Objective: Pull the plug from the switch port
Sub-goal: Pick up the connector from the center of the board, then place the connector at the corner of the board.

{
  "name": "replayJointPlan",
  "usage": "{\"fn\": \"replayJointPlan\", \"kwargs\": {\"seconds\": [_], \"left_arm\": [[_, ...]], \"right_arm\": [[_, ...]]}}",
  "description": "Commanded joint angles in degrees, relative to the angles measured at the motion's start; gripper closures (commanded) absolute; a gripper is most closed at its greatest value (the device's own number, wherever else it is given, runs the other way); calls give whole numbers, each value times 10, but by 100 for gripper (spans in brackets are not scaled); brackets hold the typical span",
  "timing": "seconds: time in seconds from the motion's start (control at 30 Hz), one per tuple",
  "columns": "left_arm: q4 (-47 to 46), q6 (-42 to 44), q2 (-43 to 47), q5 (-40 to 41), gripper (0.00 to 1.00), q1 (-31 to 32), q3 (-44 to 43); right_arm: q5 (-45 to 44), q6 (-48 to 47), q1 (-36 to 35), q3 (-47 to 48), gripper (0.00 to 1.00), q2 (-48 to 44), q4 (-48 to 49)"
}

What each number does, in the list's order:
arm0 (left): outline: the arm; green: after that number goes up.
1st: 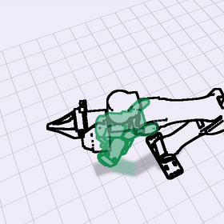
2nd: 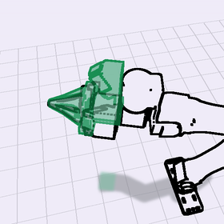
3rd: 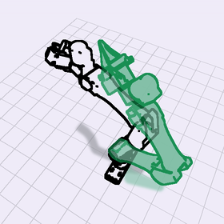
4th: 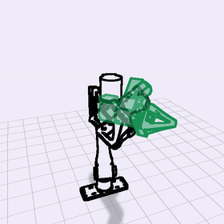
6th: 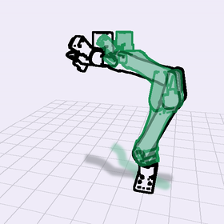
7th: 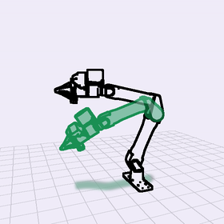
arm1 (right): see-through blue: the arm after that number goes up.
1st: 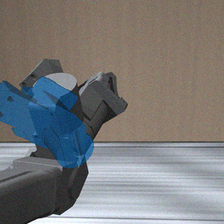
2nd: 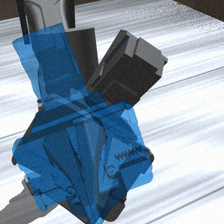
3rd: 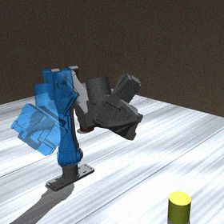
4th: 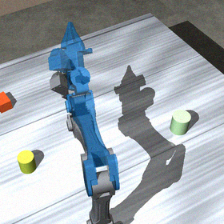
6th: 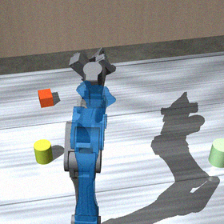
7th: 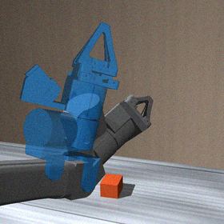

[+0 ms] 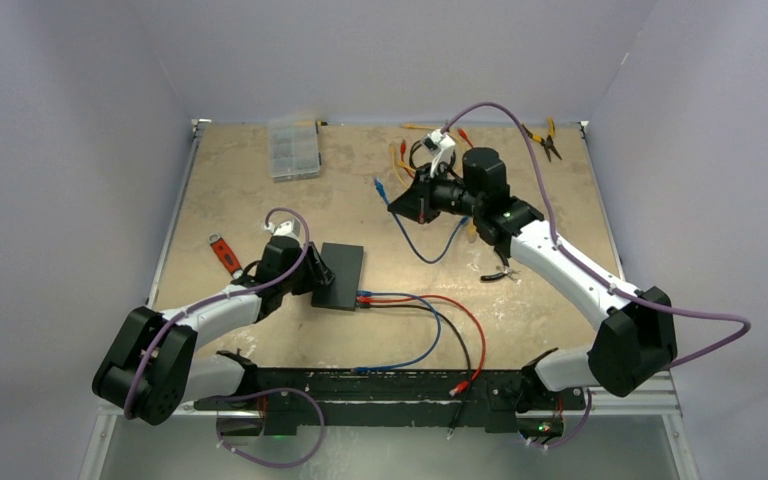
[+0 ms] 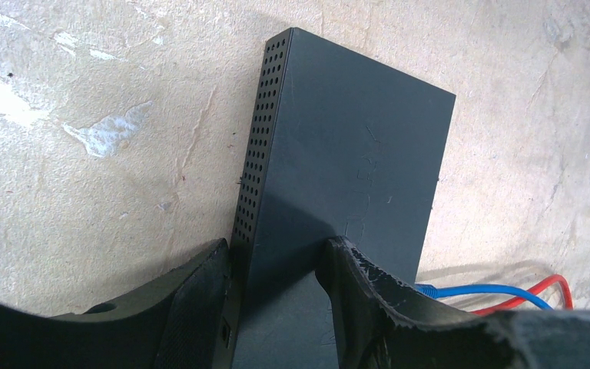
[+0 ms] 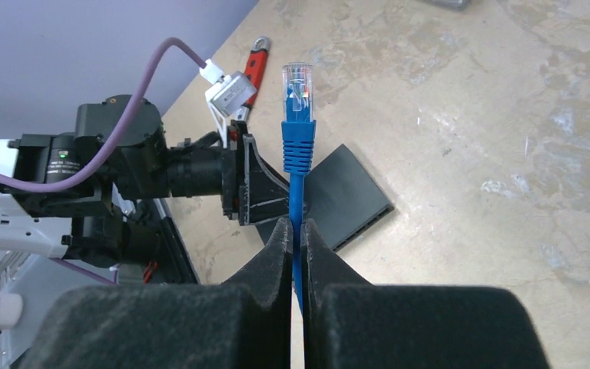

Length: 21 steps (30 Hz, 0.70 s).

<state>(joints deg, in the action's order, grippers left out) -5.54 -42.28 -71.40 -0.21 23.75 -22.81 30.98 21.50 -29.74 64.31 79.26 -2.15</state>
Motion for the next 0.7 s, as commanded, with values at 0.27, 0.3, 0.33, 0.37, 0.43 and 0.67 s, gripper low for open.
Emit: {"fn": "replayJointPlan", "kwargs": {"seconds": [0.27, 0.3, 0.33, 0.37, 0.43, 0.67], "left_arm": [[64, 20, -27, 5, 52, 1, 23], [64, 20, -28, 5, 52, 1, 22], [64, 20, -29, 5, 52, 1, 22], [64, 20, -28, 5, 52, 1, 22], [64, 20, -28, 5, 52, 1, 23], [44, 21, -32, 5, 52, 0, 22]], "right_arm": [[184, 27, 8, 102, 100, 27, 74], [190, 31, 9, 107, 100, 30, 78], [193, 34, 8, 113, 100, 34, 82], [193, 35, 9, 118, 100, 36, 85], [187, 34, 9, 136, 100, 41, 81], [104, -13, 23, 248, 100, 79, 9]]}}
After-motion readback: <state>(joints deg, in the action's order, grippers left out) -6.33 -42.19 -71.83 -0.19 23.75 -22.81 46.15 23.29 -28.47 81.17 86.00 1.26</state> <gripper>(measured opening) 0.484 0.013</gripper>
